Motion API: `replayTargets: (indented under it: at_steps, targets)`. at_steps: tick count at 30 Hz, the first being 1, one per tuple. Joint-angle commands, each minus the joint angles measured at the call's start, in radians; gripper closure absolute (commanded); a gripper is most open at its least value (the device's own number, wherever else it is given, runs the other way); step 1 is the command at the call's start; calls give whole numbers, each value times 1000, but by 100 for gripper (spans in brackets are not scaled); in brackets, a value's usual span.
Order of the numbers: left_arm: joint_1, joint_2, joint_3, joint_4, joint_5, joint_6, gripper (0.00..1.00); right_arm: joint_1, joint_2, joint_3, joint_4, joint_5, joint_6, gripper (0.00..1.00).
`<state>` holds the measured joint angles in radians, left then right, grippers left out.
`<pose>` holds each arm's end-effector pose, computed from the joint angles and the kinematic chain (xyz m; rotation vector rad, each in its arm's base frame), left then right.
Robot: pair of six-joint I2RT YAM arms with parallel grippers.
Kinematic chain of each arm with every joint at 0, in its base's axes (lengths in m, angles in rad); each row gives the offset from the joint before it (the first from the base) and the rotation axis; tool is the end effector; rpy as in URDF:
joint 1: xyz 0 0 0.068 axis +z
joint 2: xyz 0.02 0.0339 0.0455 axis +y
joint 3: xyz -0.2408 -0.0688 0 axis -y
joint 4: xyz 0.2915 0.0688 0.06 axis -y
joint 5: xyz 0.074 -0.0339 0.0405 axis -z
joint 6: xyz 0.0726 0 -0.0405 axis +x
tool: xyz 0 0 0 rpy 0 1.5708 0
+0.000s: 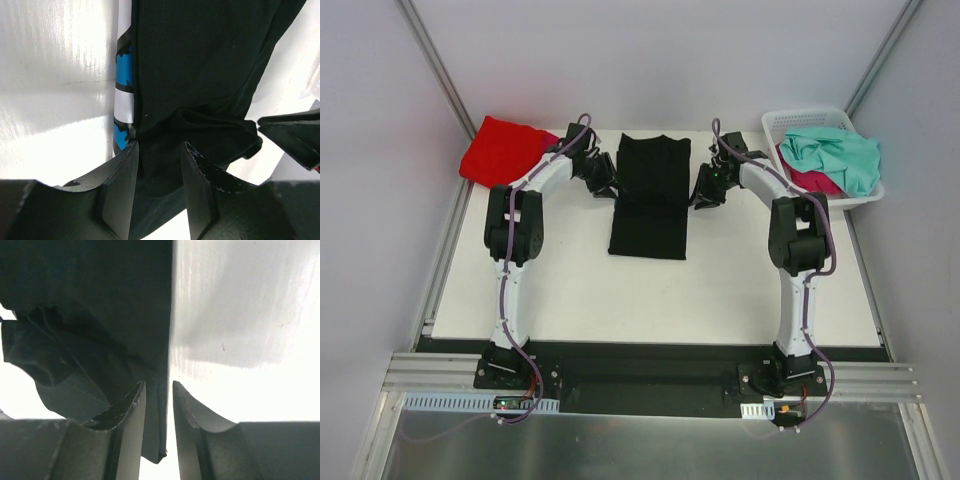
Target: Fold and stack the t-shirts
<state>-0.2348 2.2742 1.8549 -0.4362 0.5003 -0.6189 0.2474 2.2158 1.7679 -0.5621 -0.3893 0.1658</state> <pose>0.5334 -0.1634 0.1293 -0.2448 2.5194 -0.9759 0.5057 0.1562 0.1142 -0.2533 2.5889 0.6545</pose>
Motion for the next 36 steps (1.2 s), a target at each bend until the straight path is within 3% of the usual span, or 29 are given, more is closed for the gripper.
replayTargets:
  at_steps: [1,9,15,23,31,36]
  targets:
    - [3,-65,-5,40,-42,42,61,29,-155,-1,22,110,-83,68]
    - [0,-209,-147,117,-121,57,57,72,-195,-16,-4,138,-106,65]
    - [-20,-372,-345,157,-238,87,50,174,-261,-87,-41,254,-196,51]
    - [-26,-438,-545,214,-141,36,47,214,-285,-153,-44,199,-137,52]
    - [-34,-443,-539,218,-114,24,46,220,-210,-99,-36,202,-134,53]
    - [-34,-435,-513,218,-114,28,46,219,-113,31,-67,216,-135,55]
